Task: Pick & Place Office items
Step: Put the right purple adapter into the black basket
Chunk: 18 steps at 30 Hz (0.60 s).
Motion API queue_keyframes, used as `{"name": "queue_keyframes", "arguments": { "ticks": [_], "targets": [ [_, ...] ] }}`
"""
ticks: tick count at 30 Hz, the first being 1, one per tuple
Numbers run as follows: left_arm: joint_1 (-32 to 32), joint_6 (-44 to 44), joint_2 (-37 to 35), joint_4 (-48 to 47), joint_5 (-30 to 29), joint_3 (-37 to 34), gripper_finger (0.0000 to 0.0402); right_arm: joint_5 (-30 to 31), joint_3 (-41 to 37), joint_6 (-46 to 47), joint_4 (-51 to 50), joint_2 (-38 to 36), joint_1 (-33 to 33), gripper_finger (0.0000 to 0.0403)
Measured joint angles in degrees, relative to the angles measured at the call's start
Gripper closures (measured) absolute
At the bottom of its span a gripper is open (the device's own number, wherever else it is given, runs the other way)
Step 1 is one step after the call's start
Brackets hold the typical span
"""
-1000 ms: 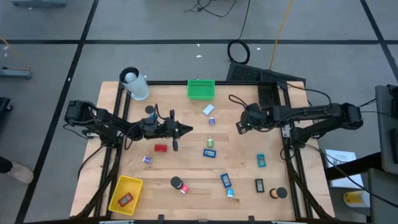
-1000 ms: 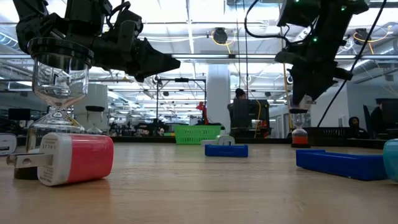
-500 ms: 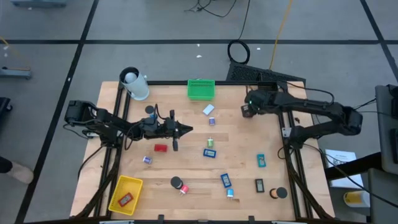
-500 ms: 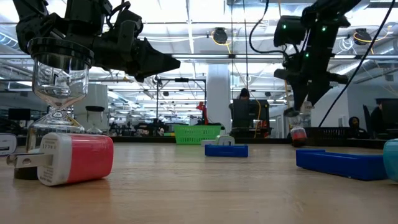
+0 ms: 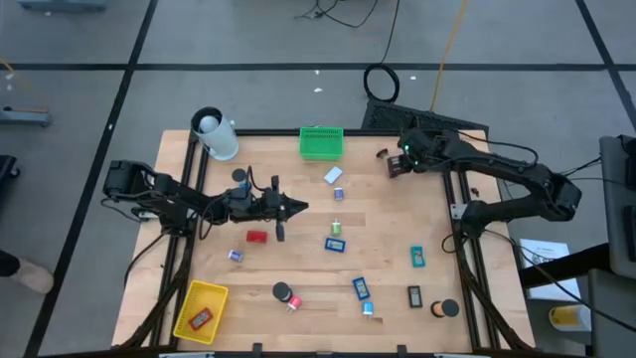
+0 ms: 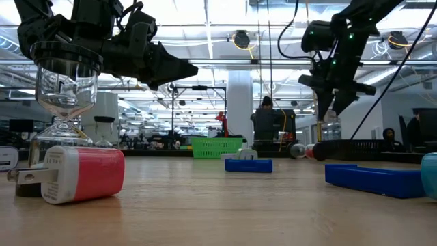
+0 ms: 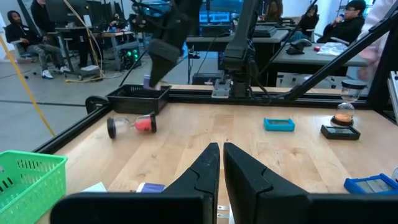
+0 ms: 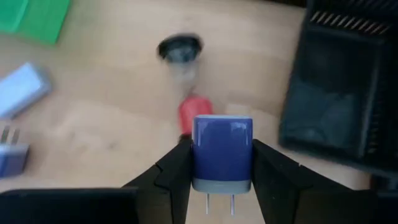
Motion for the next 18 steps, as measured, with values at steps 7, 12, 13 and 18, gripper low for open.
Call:
{"name": "queue_keyframes", "arguments": {
  "ticks": [7,12,13,18],
  "targets": [
    [0.02,1.47,0.00,0.02,0.00,0.00,0.0371,1.53,2.90,-8.28,1.83,3.40,-11.46,0.0272],
    [0.04,1.57,0.00,0.38,0.00,0.00,0.0371,1.68,5.43,-13.46,2.65,9.04,-15.98,0.0272],
    [0.04,1.57,0.00,0.38,-0.02,0.00,0.0371,1.68,5.72,-14.34,2.56,10.37,-16.63,0.0272],
    [0.04,1.57,0.00,0.40,-0.02,0.00,0.0371,1.75,5.88,-17.32,2.67,14.65,-20.07,0.0272]
  ]
}}
